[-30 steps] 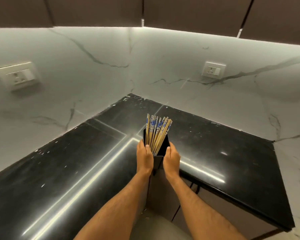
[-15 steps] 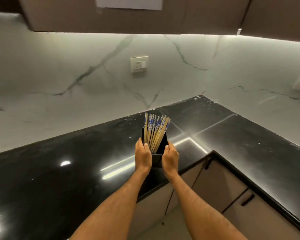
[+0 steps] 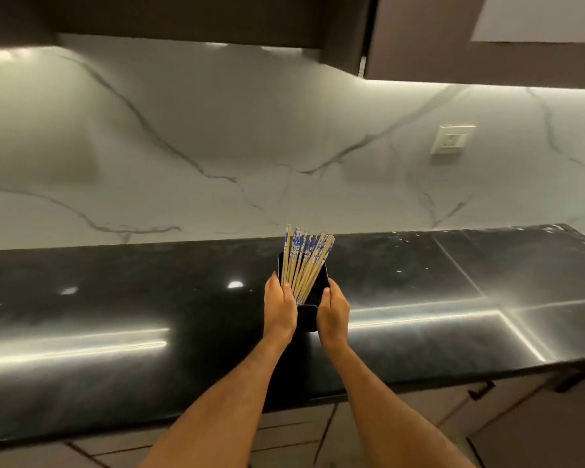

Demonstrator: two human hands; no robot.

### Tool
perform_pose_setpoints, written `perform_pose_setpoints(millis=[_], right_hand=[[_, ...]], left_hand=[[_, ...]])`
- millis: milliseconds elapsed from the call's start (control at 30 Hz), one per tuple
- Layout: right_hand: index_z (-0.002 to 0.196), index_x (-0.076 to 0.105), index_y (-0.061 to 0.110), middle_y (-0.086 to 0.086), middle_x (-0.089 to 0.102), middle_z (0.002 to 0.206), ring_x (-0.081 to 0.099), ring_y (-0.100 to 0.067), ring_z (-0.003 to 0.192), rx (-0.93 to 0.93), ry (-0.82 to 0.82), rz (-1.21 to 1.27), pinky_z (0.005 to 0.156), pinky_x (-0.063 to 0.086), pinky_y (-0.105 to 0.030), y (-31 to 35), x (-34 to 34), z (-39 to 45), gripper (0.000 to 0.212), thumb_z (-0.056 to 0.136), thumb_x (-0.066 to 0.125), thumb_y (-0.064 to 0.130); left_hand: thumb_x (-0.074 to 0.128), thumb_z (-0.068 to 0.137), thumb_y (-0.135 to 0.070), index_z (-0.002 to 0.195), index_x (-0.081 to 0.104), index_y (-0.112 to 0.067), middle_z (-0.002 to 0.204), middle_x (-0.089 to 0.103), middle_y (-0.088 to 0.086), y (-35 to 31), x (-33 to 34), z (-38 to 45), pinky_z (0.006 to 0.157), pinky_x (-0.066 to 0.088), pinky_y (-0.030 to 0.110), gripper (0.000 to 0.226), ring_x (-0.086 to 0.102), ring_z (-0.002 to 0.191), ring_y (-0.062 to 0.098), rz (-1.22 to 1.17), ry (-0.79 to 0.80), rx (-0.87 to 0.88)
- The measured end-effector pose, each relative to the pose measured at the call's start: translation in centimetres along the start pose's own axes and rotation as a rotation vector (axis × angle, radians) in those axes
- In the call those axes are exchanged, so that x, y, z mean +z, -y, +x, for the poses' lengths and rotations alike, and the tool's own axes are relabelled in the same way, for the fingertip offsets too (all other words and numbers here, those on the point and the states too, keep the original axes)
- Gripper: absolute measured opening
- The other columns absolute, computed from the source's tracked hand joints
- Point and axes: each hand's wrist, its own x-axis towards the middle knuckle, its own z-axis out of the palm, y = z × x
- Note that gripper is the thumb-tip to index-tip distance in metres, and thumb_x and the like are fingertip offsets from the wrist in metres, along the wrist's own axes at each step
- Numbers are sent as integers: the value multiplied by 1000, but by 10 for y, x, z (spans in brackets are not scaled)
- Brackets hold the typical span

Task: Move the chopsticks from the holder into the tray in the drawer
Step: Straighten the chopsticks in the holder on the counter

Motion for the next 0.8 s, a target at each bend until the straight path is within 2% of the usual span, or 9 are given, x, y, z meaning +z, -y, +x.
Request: perform_pose_setpoints(millis=[167,267,367,500,633,733,800], right_hand=[[109,64,33,16,71,102,67,9,95,28,83,41,70,52,-6,12,91,-35,34,108,35,16],[107,64,37,19,70,100,66,10,95,34,114,38,69,52,-5,14,129,-52,33,108,36,18],[105,63,40,20,70,98,66,10,96,32,119,35,70,52,-4,12,153,-62,34,107,37,17],[105,63,38,16,70,101,66,8,97,34,135,-1,72,51,-4,8,181,-67,36,106,36,14],[99,62,42,17,70,99,66,8,96,50,155,-47,72,50,-3,1,202,-69,39,106,36,14],[102,62,41,17,70,100,65,9,97,80,166,-82,72,50,-4,-3,212,-67,37,107,36,15],[97,63,42,17,70,97,65,10,95,97,160,-99,70,50,-3,-5,218,-64,40,107,36,14]], left_hand=[[36,104,-21,126,55,-22,116,60,-4,36,-92,19,87,53,24,29,60,108,7,19,-81,3],[35,103,-20,127,54,-22,115,58,-4,56,-129,28,87,53,24,30,59,107,7,14,-100,-36],[35,103,-20,129,55,-20,116,57,-4,72,-152,32,81,46,16,33,58,107,8,31,-107,-42],[34,104,-18,133,54,-18,120,56,-1,89,-173,41,92,48,27,35,56,110,11,13,-123,-75],[34,104,-17,135,54,-17,121,56,0,103,-188,49,91,44,23,37,56,112,13,28,-134,-88],[34,105,-16,134,54,-16,121,55,-1,111,-194,57,97,45,29,36,55,112,13,23,-134,-104],[34,104,-16,134,55,-16,121,55,-1,115,-195,61,93,43,25,36,55,111,12,20,-131,-108]])
